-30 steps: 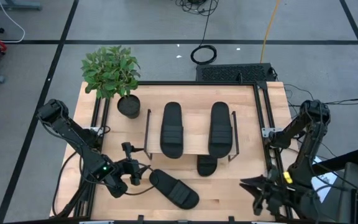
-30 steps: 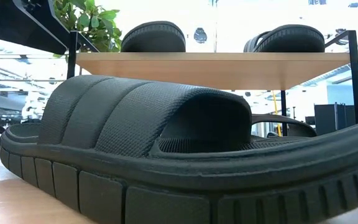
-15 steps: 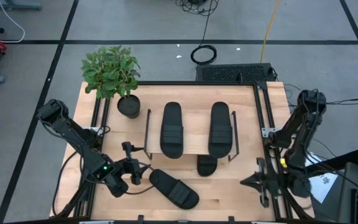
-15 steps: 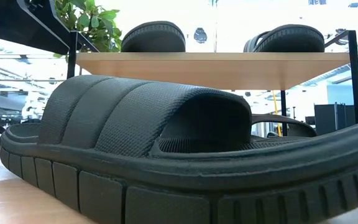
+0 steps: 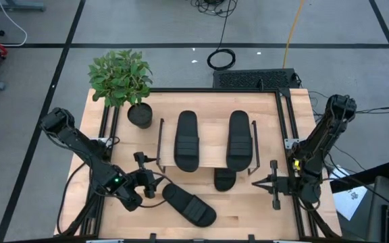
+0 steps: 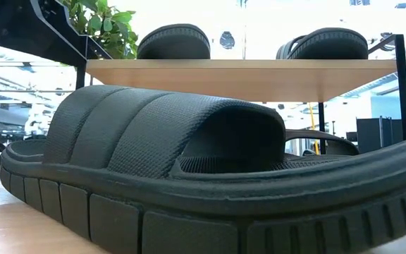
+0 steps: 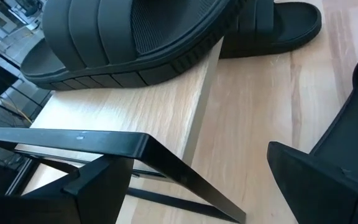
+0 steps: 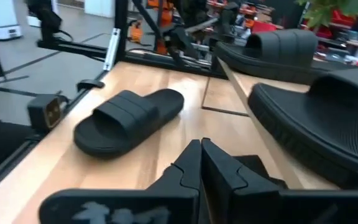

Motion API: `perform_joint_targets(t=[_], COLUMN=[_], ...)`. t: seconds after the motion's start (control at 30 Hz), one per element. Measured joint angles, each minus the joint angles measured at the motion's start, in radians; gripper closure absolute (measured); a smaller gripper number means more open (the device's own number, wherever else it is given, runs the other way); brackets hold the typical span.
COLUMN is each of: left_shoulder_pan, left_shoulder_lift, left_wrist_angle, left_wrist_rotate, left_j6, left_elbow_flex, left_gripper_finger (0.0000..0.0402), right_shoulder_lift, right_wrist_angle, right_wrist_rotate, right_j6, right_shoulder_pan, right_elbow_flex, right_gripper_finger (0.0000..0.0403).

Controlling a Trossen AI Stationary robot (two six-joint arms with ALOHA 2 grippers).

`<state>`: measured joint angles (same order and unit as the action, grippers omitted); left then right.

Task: Pick and place slides into the shelf
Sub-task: Adjust the shelf

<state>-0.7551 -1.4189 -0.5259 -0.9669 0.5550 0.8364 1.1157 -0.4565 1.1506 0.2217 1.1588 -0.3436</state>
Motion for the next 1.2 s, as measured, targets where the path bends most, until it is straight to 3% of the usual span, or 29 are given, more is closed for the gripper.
perform_joint_targets(t=[0.47,0.73,1.2], left_shoulder_pan=[-0.008,-0.008,-0.009], left_shoulder_lift=[0.0,0.0,0.0], left_wrist_angle=[0.007,0.032,0.027], left_wrist_rotate=[0.027,0.027,0.027], left_j6=[-0.001,-0.006,-0.012], left_elbow_flex=[0.0,0.0,0.0], left_gripper_finger=[0.0025,0.0025,0.0025], right_shoulder_lift=[-0.001,-0.076,-0.134], right_wrist_angle=[0.128,0.269,0.284], right_wrist_rotate=[-0.058,-0.106,-0.142], right_j6=[0.001,0.053,-0.005], right_shoulder_pan=[-0.135,-0.164,-0.164], right_elbow_flex=[0.0,0.0,0.0], right_gripper_finger=[0.0403,0.0403,0.0403])
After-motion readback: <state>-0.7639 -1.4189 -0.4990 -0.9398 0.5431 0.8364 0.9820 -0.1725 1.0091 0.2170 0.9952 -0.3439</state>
